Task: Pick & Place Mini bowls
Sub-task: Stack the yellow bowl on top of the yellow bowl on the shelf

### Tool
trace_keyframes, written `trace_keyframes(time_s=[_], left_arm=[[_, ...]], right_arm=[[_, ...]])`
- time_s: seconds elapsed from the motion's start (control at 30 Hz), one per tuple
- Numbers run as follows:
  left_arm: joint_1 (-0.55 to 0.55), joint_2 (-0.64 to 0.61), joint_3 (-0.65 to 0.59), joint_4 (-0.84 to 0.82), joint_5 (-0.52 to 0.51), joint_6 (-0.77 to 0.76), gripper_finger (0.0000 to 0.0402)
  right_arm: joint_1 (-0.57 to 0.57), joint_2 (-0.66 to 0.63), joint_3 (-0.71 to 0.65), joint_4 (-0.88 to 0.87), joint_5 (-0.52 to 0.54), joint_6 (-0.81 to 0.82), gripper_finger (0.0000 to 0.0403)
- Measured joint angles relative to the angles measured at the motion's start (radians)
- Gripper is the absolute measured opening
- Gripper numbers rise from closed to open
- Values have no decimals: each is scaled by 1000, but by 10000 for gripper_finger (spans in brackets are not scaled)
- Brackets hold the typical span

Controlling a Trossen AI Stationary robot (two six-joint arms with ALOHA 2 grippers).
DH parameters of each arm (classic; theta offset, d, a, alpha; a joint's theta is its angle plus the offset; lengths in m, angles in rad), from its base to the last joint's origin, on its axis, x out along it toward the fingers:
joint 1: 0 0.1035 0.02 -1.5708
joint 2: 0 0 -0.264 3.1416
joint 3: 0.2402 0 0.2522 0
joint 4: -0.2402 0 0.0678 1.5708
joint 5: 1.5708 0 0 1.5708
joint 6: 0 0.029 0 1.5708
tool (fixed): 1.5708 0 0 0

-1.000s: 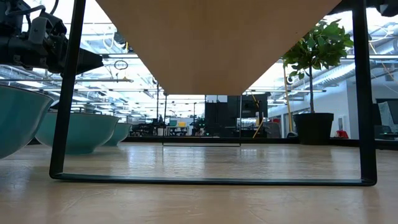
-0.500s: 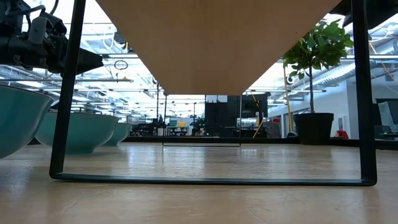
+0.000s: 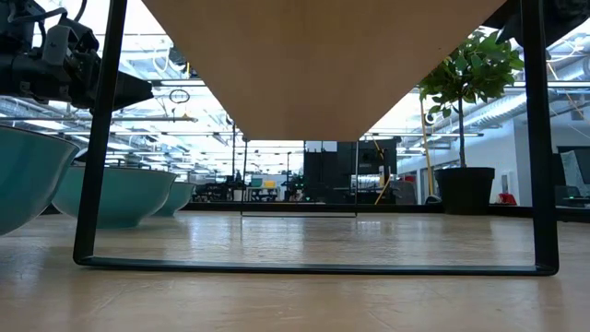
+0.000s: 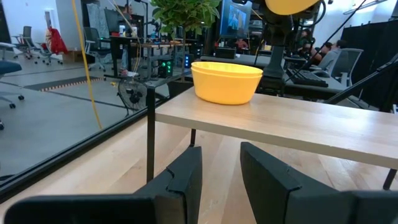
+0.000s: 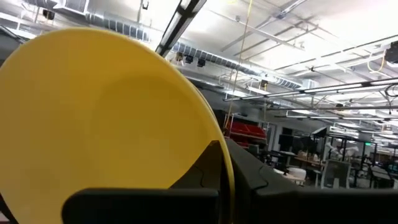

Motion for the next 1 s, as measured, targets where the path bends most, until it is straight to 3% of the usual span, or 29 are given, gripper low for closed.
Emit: trace_keyframes(time_s=[0.43,0.67,1.0], left_arm=[[0,0,0,0,0,0,113],[0,0,0,0,0,0,113],[0,0,0,0,0,0,113]], right_arm=[[0,-7,0,-22,-206,189,0],[2,-4,0,-154,-207,192,0],[2,-4,0,-194,-206,246,0]])
